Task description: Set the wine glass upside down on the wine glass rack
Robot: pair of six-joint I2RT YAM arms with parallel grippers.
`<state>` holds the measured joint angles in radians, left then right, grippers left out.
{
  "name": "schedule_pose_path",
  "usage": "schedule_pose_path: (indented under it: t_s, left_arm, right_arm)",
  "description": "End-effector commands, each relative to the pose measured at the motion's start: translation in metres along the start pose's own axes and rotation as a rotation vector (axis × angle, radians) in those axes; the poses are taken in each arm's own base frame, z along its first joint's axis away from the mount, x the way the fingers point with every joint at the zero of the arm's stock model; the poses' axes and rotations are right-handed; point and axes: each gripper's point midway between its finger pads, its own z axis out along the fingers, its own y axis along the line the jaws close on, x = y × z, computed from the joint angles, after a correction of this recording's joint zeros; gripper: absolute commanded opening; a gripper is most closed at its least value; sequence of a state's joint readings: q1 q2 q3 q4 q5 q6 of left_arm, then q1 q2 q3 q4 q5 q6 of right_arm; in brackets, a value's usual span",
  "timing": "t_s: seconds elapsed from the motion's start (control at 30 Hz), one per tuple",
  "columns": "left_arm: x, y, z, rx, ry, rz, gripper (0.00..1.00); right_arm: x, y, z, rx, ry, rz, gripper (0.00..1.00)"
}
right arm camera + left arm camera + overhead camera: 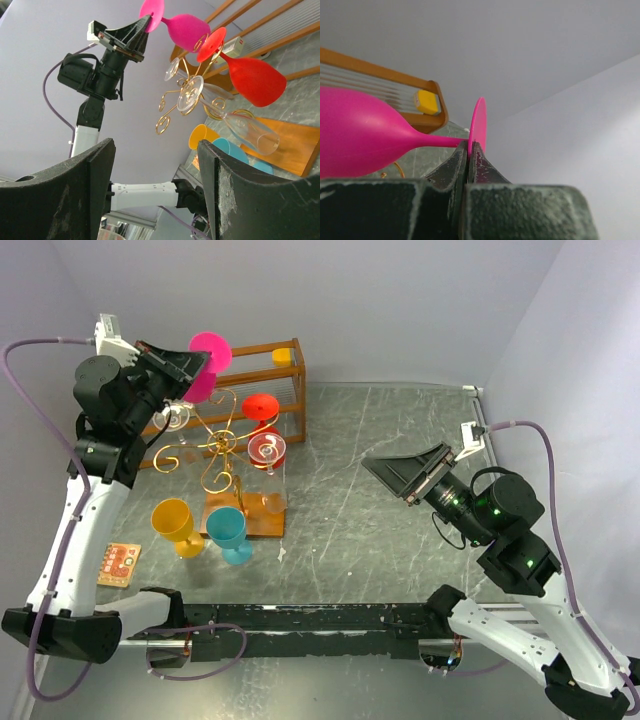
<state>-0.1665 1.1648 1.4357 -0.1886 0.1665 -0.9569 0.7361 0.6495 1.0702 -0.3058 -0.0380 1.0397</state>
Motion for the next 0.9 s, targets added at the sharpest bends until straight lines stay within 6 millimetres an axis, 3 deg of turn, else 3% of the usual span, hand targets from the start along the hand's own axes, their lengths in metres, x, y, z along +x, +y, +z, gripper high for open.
schedule_pose_path:
  t_s: [0.0,0.3,0.87]
  left_arm:
    - [-0.001,-0.004,-0.007,0.03,0.007,-0.032,0.07]
    - [0.01,0.029,-0.006,-0.048,0.012,-0.087,0.07]
    - [0.027,0.049,-0.011,-0.036,0.041,-0.283,0.07]
  right_arm:
    - [-0.001,0.003,-0.004,-0.008,-0.003,0.0,0.67]
    - [0.0,-0.003,-0.001,0.011,0.001,-0.011,0.67]
    - [0.006,-0.006,0.003,0.015,0.022,-0.003,0.67]
